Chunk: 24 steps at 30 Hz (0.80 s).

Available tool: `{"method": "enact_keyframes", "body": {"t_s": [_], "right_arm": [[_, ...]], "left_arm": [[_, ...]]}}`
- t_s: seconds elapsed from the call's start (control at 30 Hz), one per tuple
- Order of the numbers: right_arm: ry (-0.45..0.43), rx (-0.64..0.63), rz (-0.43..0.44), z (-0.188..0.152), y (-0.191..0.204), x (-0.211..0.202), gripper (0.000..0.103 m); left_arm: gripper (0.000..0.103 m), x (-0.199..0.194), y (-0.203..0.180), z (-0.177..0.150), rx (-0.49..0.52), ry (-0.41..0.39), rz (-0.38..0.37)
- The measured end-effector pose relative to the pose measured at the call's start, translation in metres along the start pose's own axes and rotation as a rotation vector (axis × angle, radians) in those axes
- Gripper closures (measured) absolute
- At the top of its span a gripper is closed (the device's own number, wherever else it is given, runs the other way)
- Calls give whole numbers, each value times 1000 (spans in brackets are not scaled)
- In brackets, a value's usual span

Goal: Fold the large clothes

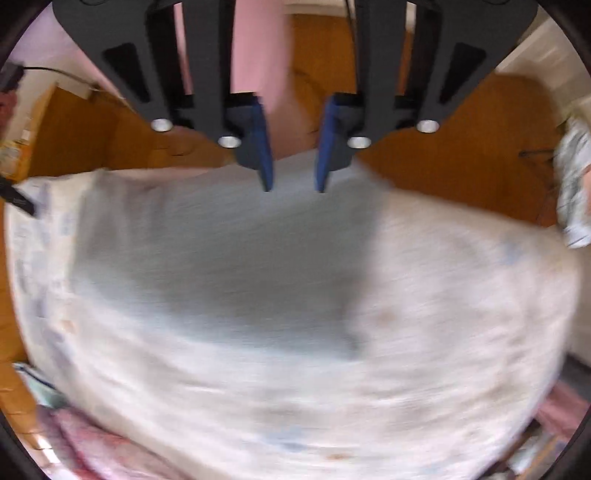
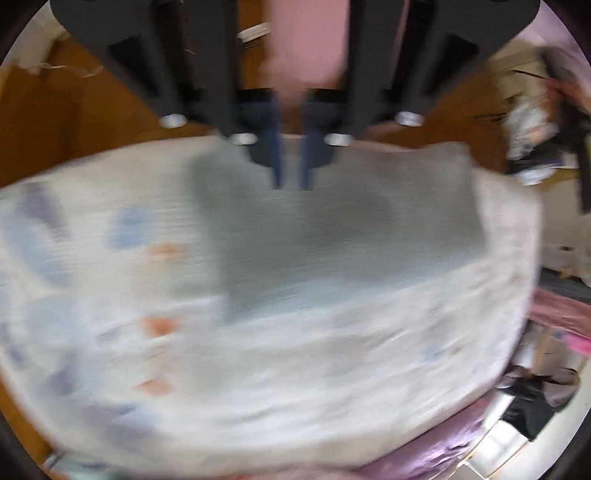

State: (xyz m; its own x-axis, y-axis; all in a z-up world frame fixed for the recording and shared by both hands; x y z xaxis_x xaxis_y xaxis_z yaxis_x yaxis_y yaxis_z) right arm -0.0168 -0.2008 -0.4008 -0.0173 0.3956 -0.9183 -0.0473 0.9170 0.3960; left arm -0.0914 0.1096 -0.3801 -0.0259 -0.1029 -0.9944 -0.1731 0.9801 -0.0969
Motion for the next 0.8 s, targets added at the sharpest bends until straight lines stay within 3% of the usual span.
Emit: {"method": "enact_keyframes", "body": {"t_s": [0.03, 0.1, 0.17, 0.2, 0.27, 0.3, 0.33, 0.4, 0.47, 0.53, 0.63, 0.7, 0.8], "right_arm": [[38, -4, 91, 6, 16, 21, 101], [123, -66, 142, 16, 47, 65, 101], [170, -111, 97, 22, 64, 103, 101], [183, -103, 35, 26, 66, 125, 103], [195, -41, -29, 38, 58, 156, 103], [203, 14, -22, 46, 52, 168, 103], [207, 40, -19, 48, 53, 168, 103], [223, 47, -25, 47, 54, 160, 103], [222, 28, -66, 45, 48, 141, 103], [172, 30, -179, 52, 29, 113, 103], [91, 155, -166, 67, -10, 85, 103], [141, 261, -237, 72, -49, 104, 103], [167, 364, -180, 79, -76, 138, 103]], "left_arm": [[98, 12, -16, 4, 15, 18, -35], [99, 35, -46, 14, 51, 29, -99], [99, 74, -67, 27, 78, 74, -104], [99, 92, -69, 30, 81, 97, -82], [99, 129, -65, 42, 85, 128, -30], [99, 139, -59, 49, 67, 133, -66], [99, 139, -53, 54, 37, 156, -115], [99, 130, -44, 55, 26, 171, -142], [100, 111, -34, 53, 49, 147, -47], [100, 84, -13, 58, -2, 110, -24], [100, 55, 19, 78, -82, 22, 9], [100, 75, 40, 94, -121, 51, 60], [100, 125, 63, 111, -219, 171, 8]]}}
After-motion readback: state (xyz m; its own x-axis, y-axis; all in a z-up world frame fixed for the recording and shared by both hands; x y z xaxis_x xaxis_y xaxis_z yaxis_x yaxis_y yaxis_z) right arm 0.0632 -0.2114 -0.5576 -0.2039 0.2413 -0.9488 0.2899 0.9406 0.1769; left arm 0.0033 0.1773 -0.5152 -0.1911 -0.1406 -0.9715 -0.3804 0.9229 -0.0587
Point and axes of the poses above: each gripper's, at about its wrist camera, not at the fingertips, and x roughly the way its jaws point, y to its left, z to its top, the point moved 4 cm from there along x, roughly the way its jaws point, and after that the axes turned 5 degrees about y, right-handed, at the moved point
